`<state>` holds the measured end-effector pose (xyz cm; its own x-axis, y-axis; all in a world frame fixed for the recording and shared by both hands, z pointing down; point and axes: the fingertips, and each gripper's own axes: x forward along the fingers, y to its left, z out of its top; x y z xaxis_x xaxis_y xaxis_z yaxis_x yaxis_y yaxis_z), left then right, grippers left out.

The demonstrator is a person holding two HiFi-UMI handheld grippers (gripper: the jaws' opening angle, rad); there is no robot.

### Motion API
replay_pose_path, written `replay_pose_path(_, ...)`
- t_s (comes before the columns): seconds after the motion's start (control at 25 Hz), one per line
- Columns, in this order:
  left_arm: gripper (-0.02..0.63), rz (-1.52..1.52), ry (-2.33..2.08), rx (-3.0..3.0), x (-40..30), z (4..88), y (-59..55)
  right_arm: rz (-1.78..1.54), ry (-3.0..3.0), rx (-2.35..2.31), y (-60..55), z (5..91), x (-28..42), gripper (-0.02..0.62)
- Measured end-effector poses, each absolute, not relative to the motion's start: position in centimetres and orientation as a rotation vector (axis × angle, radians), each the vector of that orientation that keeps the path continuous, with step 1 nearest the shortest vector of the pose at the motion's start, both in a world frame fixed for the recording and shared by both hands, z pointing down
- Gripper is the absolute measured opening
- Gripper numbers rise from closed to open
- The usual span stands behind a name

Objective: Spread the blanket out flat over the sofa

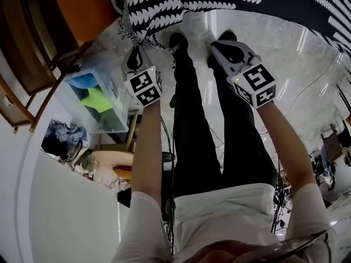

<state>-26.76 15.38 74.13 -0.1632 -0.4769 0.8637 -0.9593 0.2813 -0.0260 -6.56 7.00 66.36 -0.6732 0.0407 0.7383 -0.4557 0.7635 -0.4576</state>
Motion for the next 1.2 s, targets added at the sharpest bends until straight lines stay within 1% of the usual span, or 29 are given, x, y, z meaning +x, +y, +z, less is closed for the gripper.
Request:
replay_pose_path(0.44, 0.029, 0.804, -1.837, 1.171, -31.0, 73.0, 22.1, 0.796, -2.179, 0.233, 9.5, 66.3, -9.9, 0.002)
replay_pose_path(0.76, 0.028, 0.826, -1.912, 1.186, -33.8, 70.4, 22.6, 0.771, -2.175, 0.213, 9.4, 66.3, -10.2, 0.002)
replay_pose_path(1.0, 0.028, 0.874, -1.916, 1.188, -36.1, 70.8, 23.3, 0.772, -2.157, 0.209, 10.2, 66.7, -10.3, 0.002)
replay_pose_path(1.2, 0.028, 0.902, -1.907, 1.157, -37.6, 72.9, 23.5, 0.776, -2.145, 0.203, 10.6, 67.5, -9.7, 0.002)
